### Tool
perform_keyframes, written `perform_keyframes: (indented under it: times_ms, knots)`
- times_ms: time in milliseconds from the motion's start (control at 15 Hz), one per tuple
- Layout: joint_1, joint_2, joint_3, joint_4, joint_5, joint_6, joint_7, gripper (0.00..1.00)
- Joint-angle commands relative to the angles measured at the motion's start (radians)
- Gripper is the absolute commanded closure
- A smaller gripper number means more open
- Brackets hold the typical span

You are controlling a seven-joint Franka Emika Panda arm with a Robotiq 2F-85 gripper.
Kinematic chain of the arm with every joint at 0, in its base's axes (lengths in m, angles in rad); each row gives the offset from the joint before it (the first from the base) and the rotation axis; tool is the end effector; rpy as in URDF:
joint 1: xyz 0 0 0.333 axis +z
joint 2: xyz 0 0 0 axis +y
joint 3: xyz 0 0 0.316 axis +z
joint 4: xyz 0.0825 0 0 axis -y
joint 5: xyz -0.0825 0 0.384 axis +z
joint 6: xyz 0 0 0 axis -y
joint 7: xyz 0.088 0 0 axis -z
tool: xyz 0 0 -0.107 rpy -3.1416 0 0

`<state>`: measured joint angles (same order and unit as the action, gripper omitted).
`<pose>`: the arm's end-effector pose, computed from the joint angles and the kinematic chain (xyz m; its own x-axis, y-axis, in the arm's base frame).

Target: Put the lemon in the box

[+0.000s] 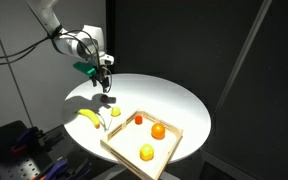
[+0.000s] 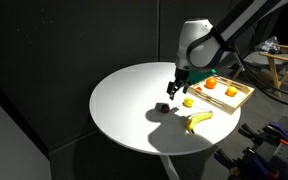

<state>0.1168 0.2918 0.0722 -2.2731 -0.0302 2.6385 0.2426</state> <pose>0.5342 0.1034 0.2352 0.9969 -0.0322 0.0714 -0.0307 -0.9993 -0.0220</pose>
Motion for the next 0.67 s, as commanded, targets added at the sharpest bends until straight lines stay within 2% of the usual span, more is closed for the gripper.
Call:
perform_keyframes:
  times_ms: [0,600]
  knots:
    - [0.02,0.053,-0.025,0.039,-0.017,0.02,0.007,0.0]
    - [0.055,0.132,-0.071,0.084,-0.03,0.034,0.019,0.0]
